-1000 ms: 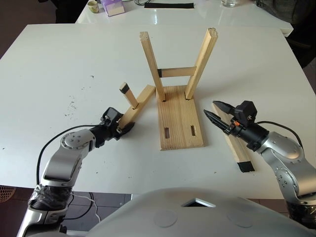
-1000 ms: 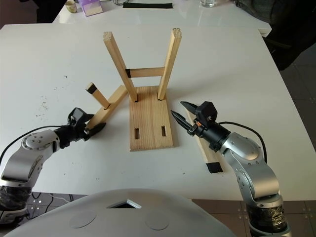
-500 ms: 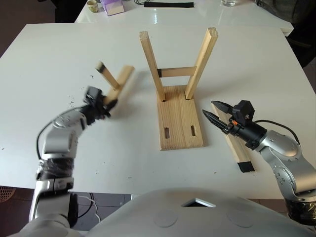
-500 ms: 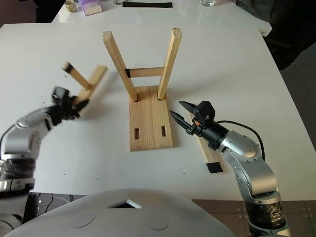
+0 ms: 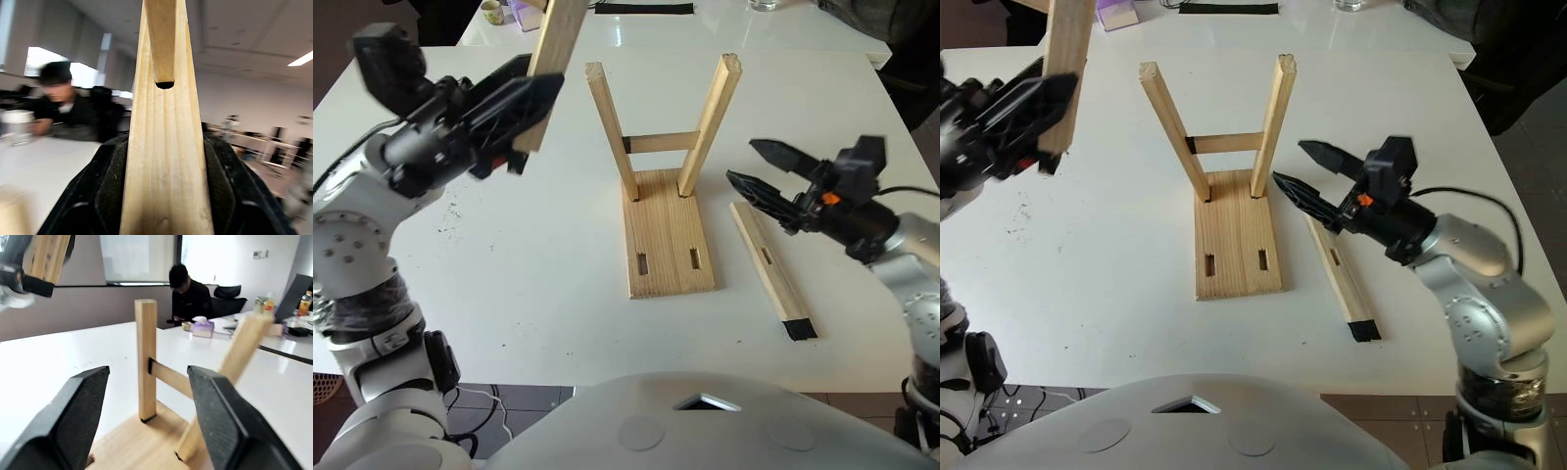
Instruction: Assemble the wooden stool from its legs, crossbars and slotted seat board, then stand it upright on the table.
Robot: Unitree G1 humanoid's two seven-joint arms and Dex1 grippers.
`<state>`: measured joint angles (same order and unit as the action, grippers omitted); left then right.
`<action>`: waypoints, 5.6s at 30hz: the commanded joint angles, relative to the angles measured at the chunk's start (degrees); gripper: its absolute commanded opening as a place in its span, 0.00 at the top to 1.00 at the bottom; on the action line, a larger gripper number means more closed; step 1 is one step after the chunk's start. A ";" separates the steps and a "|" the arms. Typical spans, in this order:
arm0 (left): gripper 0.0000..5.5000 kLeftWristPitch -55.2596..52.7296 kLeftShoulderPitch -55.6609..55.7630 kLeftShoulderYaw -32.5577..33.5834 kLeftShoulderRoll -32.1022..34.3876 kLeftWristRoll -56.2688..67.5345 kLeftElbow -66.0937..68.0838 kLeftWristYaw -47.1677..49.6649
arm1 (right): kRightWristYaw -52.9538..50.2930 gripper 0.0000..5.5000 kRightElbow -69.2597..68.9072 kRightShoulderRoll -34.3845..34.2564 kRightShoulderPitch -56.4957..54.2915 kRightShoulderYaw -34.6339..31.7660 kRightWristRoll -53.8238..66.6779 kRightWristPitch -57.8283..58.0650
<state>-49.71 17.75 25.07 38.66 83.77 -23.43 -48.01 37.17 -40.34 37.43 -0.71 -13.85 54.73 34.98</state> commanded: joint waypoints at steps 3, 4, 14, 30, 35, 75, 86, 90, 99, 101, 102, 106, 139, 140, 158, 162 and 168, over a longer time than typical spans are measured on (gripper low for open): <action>0.63 -0.47 0.71 -6.90 0.52 1.04 -6.76 -1.81 | -0.59 0.39 3.33 6.27 -12.80 -2.31 19.28 7.31; 0.63 0.06 0.75 -8.64 0.18 -0.94 -6.65 -2.32 | -1.35 0.39 4.61 6.52 -15.01 -1.89 21.44 8.06; 0.63 3.54 -1.04 -15.13 -1.84 -9.96 -7.04 -5.00 | 1.84 0.39 9.09 9.75 -26.49 2.50 29.50 13.84; 0.63 8.28 -3.68 -19.31 -2.50 -19.61 -8.71 -6.55 | 9.14 0.60 9.61 7.60 -30.51 10.93 17.96 14.32; 0.63 9.00 -4.05 -19.20 -2.34 -21.08 -7.83 -7.41 | 11.73 0.62 9.13 9.02 -29.55 11.13 14.86 14.16; 0.30 21.99 -11.69 -22.63 1.39 -47.80 11.07 -10.49 | 29.82 0.63 11.06 16.17 -1.29 14.69 -21.64 -9.23; 0.30 22.18 -13.34 -21.49 0.55 -47.98 10.64 -9.66 | 36.03 0.63 10.42 21.45 3.04 14.68 -20.79 -11.22; 0.30 22.29 -13.19 -22.04 0.22 -48.38 10.71 -9.67 | 36.29 0.63 14.92 20.75 1.61 16.18 -23.68 -13.87; 0.30 22.14 -12.65 -22.61 -0.24 -48.96 10.66 -9.81 | 37.94 0.63 24.79 20.92 -5.41 18.59 -27.74 -19.74; 0.30 22.22 -12.79 -22.81 -0.44 -49.13 10.52 -9.73 | 38.51 0.63 26.18 20.91 -5.97 19.45 -28.44 -20.85; 0.30 22.22 -12.84 -22.87 -0.54 -49.23 10.45 -9.73 | 39.00 0.63 26.66 20.94 -6.05 20.05 -28.88 -21.40; 0.30 21.98 -12.63 -23.02 -0.80 -49.58 10.45 -9.97 | 41.09 0.63 27.63 20.96 -6.03 23.11 -30.66 -23.08; 0.30 23.25 -14.74 -17.15 -0.92 -51.02 13.18 -6.34 | 24.33 0.36 13.95 18.52 13.79 9.20 -33.47 -9.81; 0.30 23.32 -15.71 -15.58 -0.98 -51.08 12.86 -5.11 | 23.35 0.32 11.73 18.29 19.29 6.00 -33.90 -8.96; 0.30 21.38 -26.72 -4.28 -3.87 -47.61 2.62 5.35 | -10.03 0.26 3.39 -5.69 43.63 6.70 -49.41 -7.47; 0.30 21.92 -28.56 -3.58 -4.86 -47.40 1.57 6.36 | -7.45 0.35 9.05 -3.89 43.32 4.61 -48.90 -10.43; 0.30 22.87 -28.89 -4.22 -7.33 -47.71 0.58 8.87 | -3.81 0.52 14.82 -2.97 40.29 4.15 -46.52 -13.12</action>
<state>-27.32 -11.82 20.69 31.76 36.06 -22.49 -40.24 32.78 -29.23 33.89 39.48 -9.79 8.88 20.36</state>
